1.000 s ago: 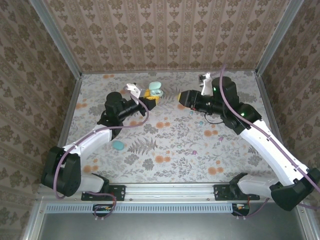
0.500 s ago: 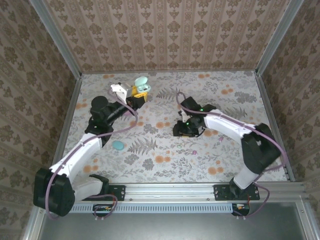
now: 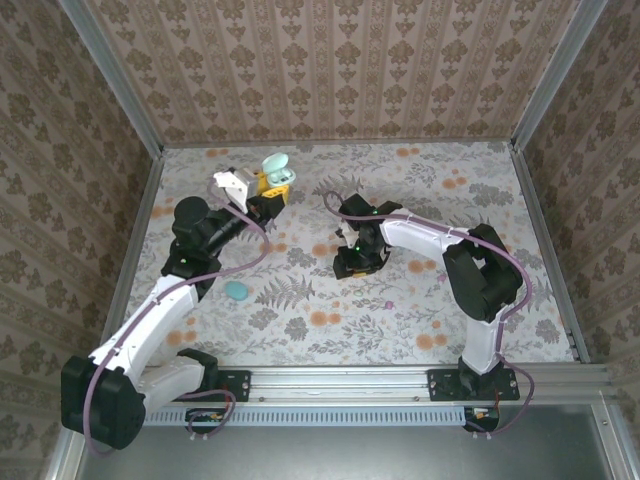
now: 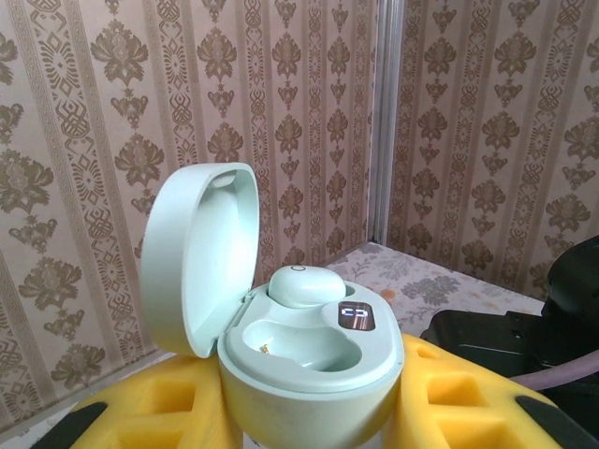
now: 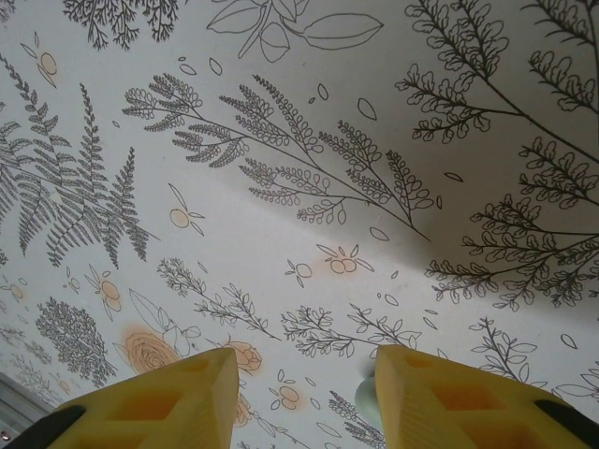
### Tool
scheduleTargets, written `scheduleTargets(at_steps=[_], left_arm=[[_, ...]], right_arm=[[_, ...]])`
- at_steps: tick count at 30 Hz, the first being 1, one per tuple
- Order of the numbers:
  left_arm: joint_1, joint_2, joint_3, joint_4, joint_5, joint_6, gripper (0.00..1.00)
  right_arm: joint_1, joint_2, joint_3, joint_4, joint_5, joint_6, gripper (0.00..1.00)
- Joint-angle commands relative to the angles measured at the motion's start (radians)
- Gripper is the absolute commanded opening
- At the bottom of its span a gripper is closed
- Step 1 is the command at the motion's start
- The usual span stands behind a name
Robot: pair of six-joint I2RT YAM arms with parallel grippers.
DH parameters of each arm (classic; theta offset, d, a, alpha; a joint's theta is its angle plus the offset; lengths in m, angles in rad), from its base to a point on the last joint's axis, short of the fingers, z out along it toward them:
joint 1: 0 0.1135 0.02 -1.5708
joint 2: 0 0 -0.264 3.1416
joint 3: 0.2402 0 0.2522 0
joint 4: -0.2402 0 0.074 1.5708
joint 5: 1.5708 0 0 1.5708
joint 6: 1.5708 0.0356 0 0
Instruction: Insert wireless bluetooth earbuds into charging case
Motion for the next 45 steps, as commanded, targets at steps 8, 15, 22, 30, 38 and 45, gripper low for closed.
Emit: scheduleTargets(at_steps=[8, 15, 22, 30, 38, 45], left_arm=[[0.003, 0.024, 0.013, 0.024, 0.017, -0.003, 0.33], [0.004, 0.022, 0.012, 0.021, 0.015, -0.003, 0.33], [0.004, 0.022, 0.016, 0.020, 0.016, -0.003, 0.33], [0.003, 0.022, 0.020, 0.022, 0.020, -0.004, 0.33], [0.003, 0.028, 0.021, 0.026, 0.021, -0.010, 0.33], [0.001, 0.025, 0.020, 0.026, 0.020, -0.009, 0.33]], right_arm=[[0.009, 0.027, -0.043, -0.030, 0.001, -0.009, 0.45], [0.017, 0.048, -0.049, -0.033, 0.009, -0.010, 0.44], [0.021, 0.040, -0.065, -0.046, 0.023, -0.008, 0.43], [0.032, -0.004, -0.110, -0.057, 0.038, 0.012, 0.42], [0.044, -0.024, -0.116, -0.076, 0.086, 0.023, 0.40], [0.052, -0.007, -0.092, -0.085, 0.136, 0.035, 0.39]])
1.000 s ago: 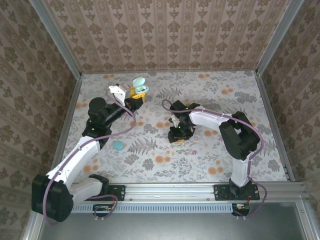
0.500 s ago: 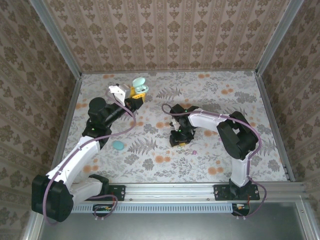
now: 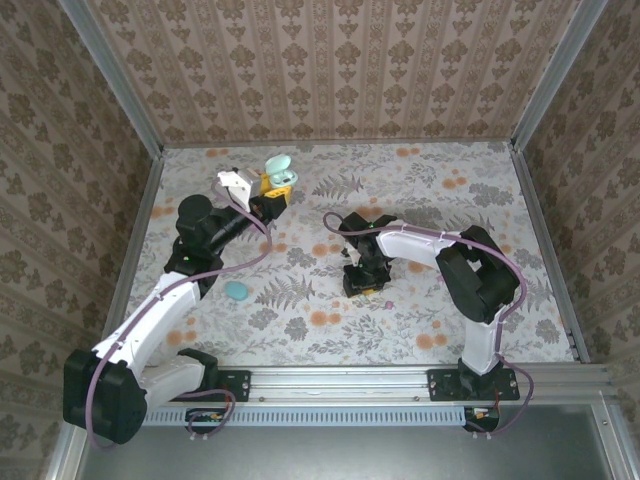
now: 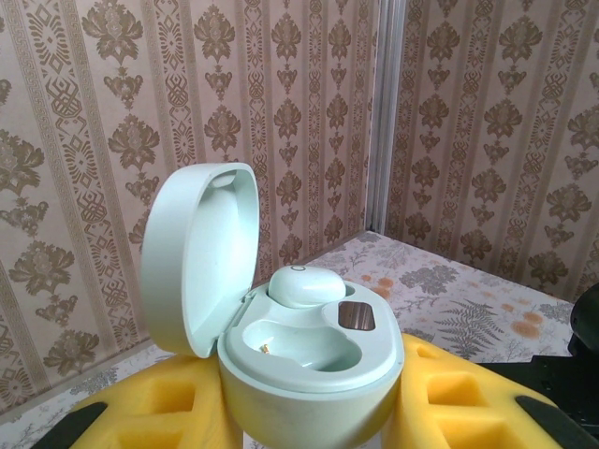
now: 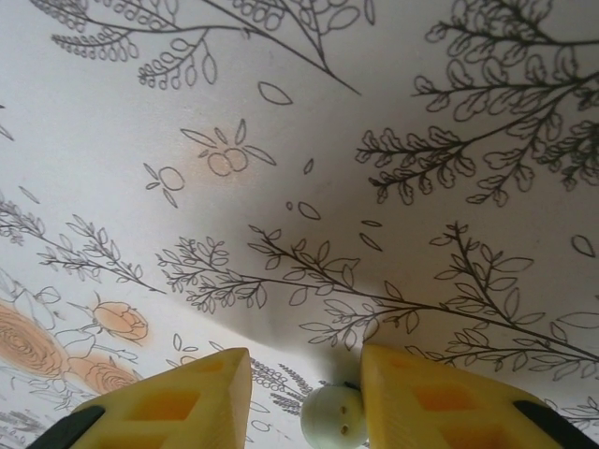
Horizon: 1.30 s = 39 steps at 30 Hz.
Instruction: Insert wireless bluetooth earbuds into charging case
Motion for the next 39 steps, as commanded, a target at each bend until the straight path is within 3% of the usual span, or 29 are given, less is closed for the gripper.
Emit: scheduleTargets(at_steps=[1, 39], left_arm=[[0.000, -0.001, 0.019, 0.026, 0.014, -0.008, 0.33], [-0.006, 0.001, 0.023, 0.018, 0.006, -0.011, 0.33]], right_arm=[[0.009, -0.010, 0.014, -0.048, 0.059, 0.018, 0.39], [0.034, 0.042, 0.071, -0.112, 0.158, 0.014, 0.24]])
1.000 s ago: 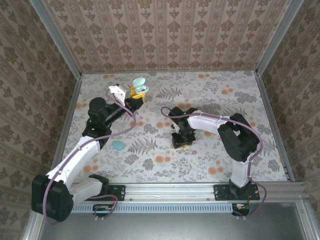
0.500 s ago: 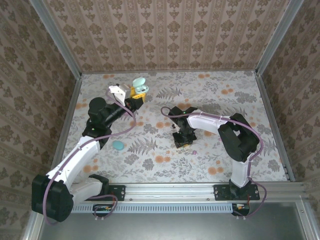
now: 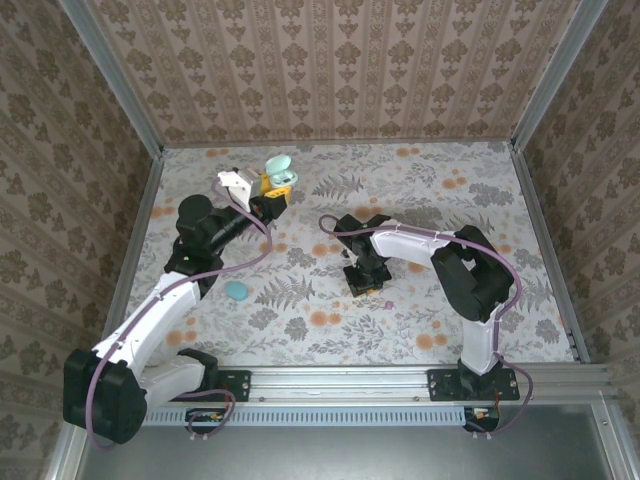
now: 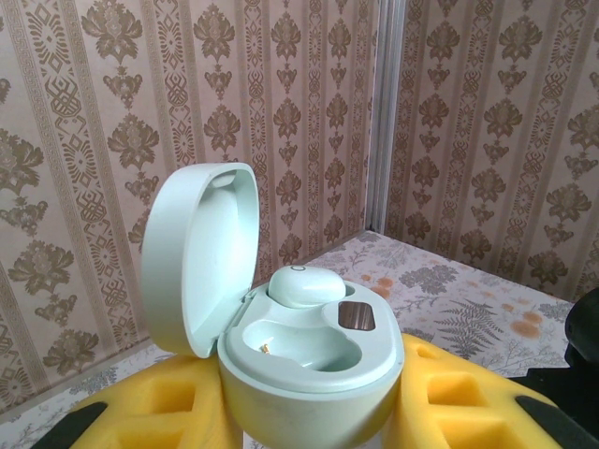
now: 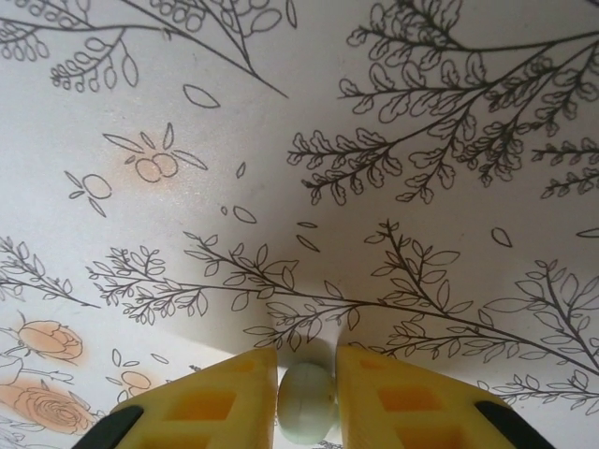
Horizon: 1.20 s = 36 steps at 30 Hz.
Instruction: Insert wireless bluetooth earbuds into charging case
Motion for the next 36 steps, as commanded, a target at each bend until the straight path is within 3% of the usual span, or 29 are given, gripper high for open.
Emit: scheduleTargets(at_steps=[1, 5, 10, 22, 29, 36], left_arm=[[-0.006, 0.001, 0.022, 0.018, 0.007, -0.011, 0.33], [-0.009, 0.001, 0.021, 0.018, 0.008, -0.009, 0.34], [-0.014, 0.011, 0.023, 0.021, 0.015, -0.007, 0.33], [-0.098, 0.106, 0.080, 0.038, 0.086, 0.035, 0.33], [-0.145, 0.161, 0.107, 0.087, 0.121, 0.027, 0.33], [-0.187, 0.191, 0.130, 0.097, 0.123, 0.025, 0.33]], right_arm=[[0.007, 0.011, 0.025, -0.047, 0.038, 0.012, 0.23], [0.007, -0.023, 0.026, -0.048, 0.043, 0.028, 0.21], [-0.019, -0.173, 0.019, -0.010, -0.005, 0.072, 0.20], [-0.177, -0.654, 0.054, 0.258, -0.325, 0.274, 0.19], [-0.170, -0.673, 0.128, 0.493, -0.456, 0.390, 0.19], [-0.133, -0.603, 0.184, 0.540, -0.412, 0.405, 0.19]])
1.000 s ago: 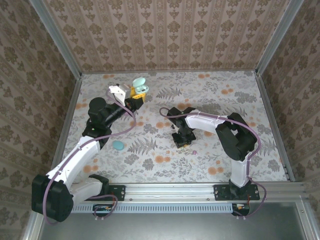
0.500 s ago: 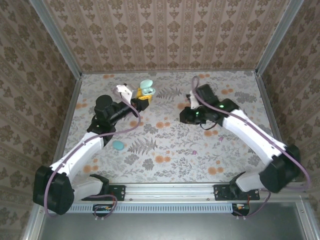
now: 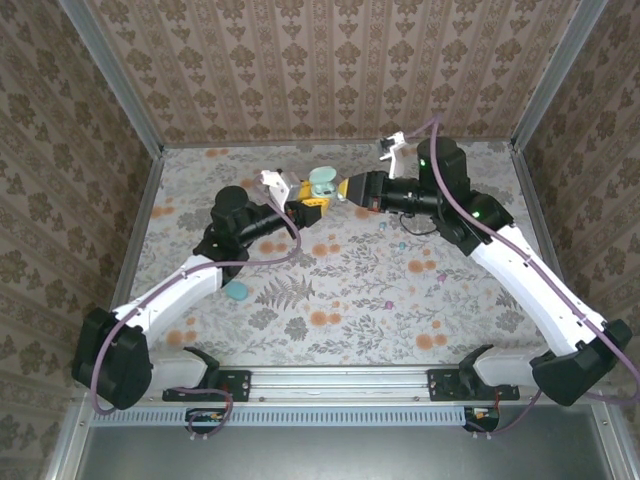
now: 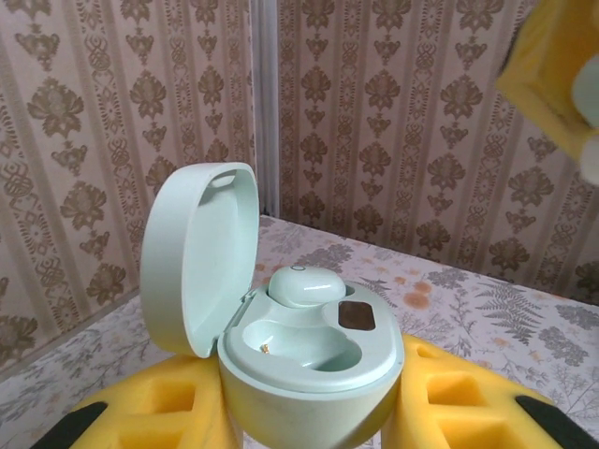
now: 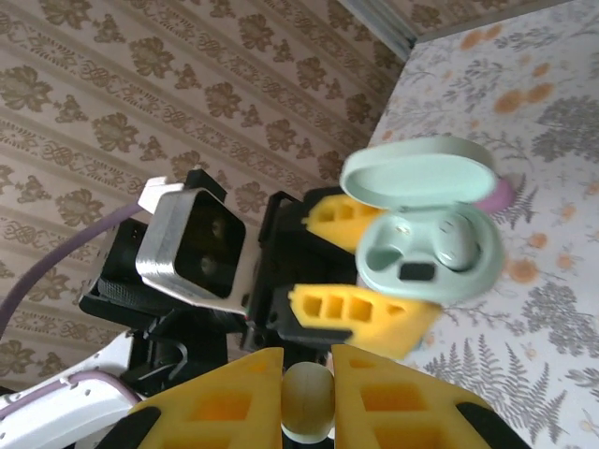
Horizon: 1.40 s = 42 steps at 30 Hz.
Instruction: Insert wireless bluetooth earbuds into charging case
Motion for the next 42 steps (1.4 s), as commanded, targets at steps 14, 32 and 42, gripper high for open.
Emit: scheduleTargets(at_steps=[14, 32, 42], left_arm=[[-0.037, 0.015, 0.045, 0.056, 0.023, 0.017, 0.33], [-0.039, 0.018, 0.047, 0.068, 0.016, 0.008, 0.33], [-0.039, 0.011, 0.044, 0.066, 0.012, 0.008, 0.33]], right_arm=[[0.046, 0.141, 0.108, 0.021, 0.096, 0.006, 0.20], [0.079, 0.201, 0.178, -0.134, 0.180, -0.076, 0.21], [0.087, 0.207, 0.206, -0.175, 0.218, -0.103, 0.23]])
